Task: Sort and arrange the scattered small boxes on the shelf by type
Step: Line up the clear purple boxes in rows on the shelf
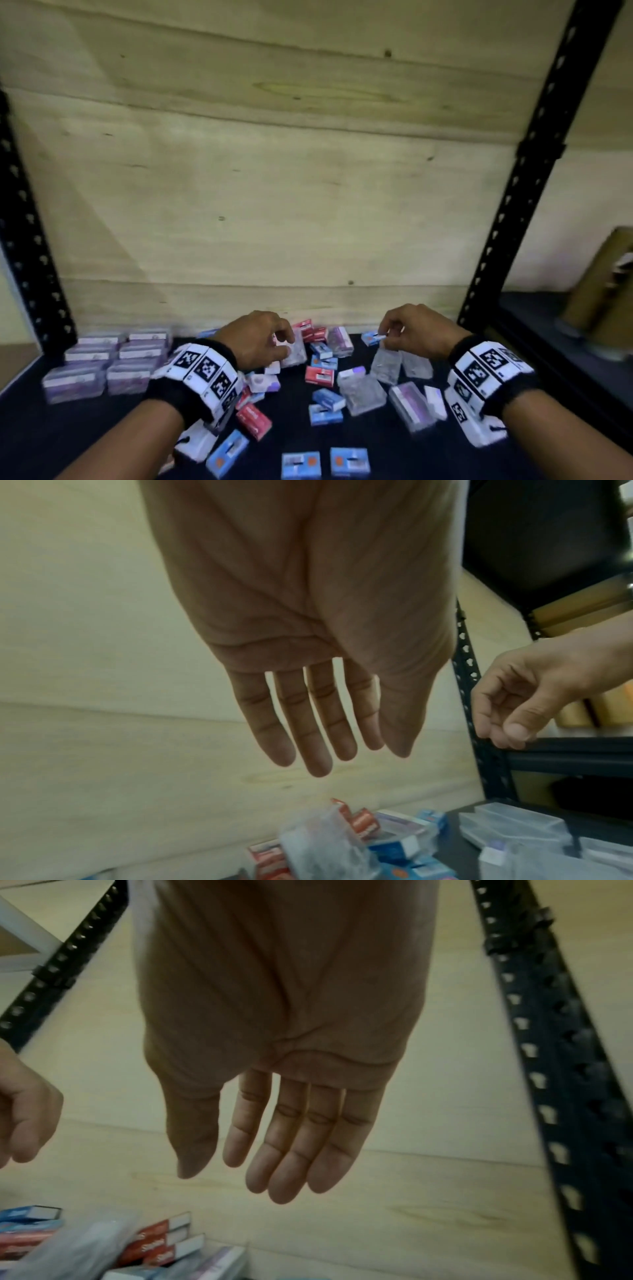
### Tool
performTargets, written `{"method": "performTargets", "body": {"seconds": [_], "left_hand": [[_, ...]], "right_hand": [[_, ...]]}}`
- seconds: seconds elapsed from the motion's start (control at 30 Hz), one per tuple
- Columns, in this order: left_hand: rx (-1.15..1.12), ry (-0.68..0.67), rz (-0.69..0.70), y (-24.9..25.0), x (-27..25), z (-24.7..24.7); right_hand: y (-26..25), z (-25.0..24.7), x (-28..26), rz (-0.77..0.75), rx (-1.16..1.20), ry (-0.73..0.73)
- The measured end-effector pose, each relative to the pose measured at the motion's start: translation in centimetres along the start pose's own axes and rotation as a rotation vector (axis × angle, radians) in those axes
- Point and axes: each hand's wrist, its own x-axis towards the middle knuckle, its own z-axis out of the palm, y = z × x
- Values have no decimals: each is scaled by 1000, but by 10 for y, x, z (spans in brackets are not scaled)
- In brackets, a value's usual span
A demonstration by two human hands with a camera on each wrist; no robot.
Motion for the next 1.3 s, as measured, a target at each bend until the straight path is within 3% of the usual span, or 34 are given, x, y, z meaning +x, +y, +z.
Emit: {"method": "performTargets", "body": {"seconds": [0.2, 0.4, 0.8, 1.07, 1.3], "left_hand": [[26, -85, 80, 49, 36, 26], [60, -192, 120, 82, 60, 60], [270, -308, 48, 105, 73, 84], [298, -326, 87, 115, 70, 84], [162, -349, 110, 113, 70, 84]], "right_hand": [[48, 4, -16, 87, 44, -18], [77, 28, -20, 140, 94, -162], [68, 58, -20, 123, 104, -350], [60, 60, -20, 146, 96, -346], [64, 54, -24, 125, 168, -316]]}}
